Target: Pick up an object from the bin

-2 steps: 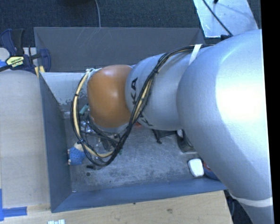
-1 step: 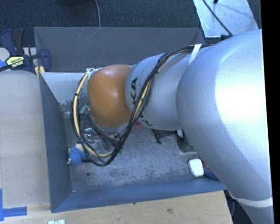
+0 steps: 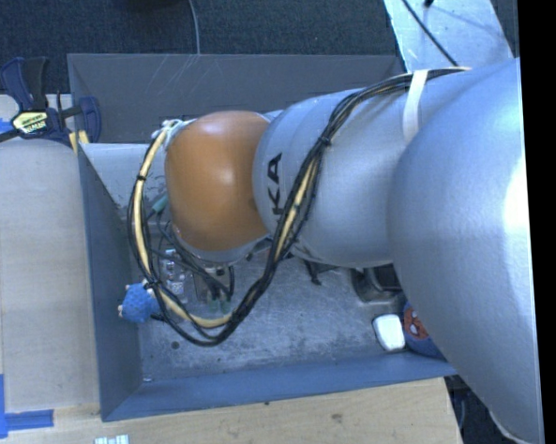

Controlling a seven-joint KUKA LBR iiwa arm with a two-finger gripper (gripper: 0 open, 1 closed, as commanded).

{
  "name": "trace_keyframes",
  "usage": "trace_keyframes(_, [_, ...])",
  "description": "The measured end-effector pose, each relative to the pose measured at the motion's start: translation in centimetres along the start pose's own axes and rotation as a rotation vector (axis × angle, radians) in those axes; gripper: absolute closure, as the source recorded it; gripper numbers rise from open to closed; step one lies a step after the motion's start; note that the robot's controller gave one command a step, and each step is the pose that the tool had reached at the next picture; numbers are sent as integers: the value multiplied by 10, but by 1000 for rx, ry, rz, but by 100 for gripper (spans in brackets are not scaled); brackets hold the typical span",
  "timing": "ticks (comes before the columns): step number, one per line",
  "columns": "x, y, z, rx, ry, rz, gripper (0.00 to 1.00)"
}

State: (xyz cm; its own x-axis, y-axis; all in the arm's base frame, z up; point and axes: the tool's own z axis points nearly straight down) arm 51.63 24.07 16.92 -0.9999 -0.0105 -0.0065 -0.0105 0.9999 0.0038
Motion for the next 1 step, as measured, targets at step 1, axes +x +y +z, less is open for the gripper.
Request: trace_keyframes(1, [8,-10,-105,0,-4,57,100])
